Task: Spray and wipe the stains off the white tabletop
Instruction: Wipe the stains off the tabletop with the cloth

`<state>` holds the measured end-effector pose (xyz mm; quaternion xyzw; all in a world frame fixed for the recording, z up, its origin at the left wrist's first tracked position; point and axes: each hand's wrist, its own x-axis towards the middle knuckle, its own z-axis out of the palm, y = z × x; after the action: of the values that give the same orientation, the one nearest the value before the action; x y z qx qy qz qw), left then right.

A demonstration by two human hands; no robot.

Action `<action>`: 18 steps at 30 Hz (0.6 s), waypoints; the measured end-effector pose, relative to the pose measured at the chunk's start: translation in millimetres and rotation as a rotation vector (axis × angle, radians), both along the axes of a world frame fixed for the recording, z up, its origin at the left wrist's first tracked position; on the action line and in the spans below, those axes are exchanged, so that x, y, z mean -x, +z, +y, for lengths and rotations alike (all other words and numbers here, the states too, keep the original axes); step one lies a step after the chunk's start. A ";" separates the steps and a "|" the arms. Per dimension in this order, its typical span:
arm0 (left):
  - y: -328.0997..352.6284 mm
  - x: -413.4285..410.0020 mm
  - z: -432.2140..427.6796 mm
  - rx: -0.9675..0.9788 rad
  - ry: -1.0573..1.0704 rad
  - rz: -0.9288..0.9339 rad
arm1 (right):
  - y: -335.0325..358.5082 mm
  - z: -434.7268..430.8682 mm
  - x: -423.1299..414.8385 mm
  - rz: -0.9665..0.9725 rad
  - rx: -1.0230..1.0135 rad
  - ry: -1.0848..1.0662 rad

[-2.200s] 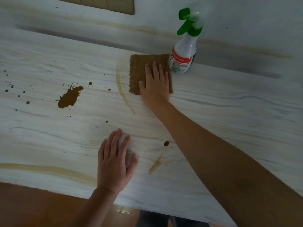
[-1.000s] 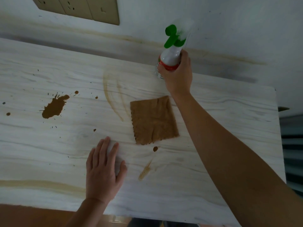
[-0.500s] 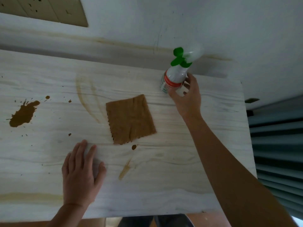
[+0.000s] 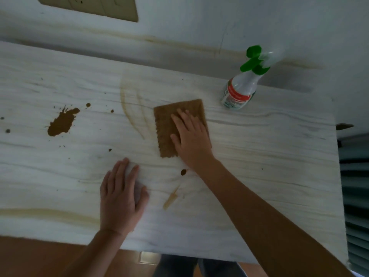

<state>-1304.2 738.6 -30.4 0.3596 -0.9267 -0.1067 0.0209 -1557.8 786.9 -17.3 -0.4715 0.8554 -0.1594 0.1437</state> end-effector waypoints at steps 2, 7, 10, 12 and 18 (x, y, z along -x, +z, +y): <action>-1.6 -1.3 -0.8 0.004 -0.006 -0.009 | -6.1 -11.8 19.3 0.048 -0.018 -0.038; -5.1 -3.4 -2.0 0.006 -0.024 0.000 | -8.4 -63.1 53.8 0.157 -0.094 -0.066; -5.1 -4.1 -1.2 0.008 -0.023 0.003 | -5.5 -97.3 47.0 0.149 -0.124 -0.038; -5.3 -4.2 -1.1 0.007 -0.023 -0.005 | -6.5 -115.1 30.2 0.160 -0.127 -0.003; -6.7 -3.9 -0.3 0.029 -0.023 0.014 | -11.9 -117.3 -26.9 0.146 -0.040 0.195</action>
<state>-1300.3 738.3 -37.2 0.3476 -0.9322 -0.0958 0.0315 -1530.9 669.7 -29.1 -0.5597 0.8167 -0.0929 0.1051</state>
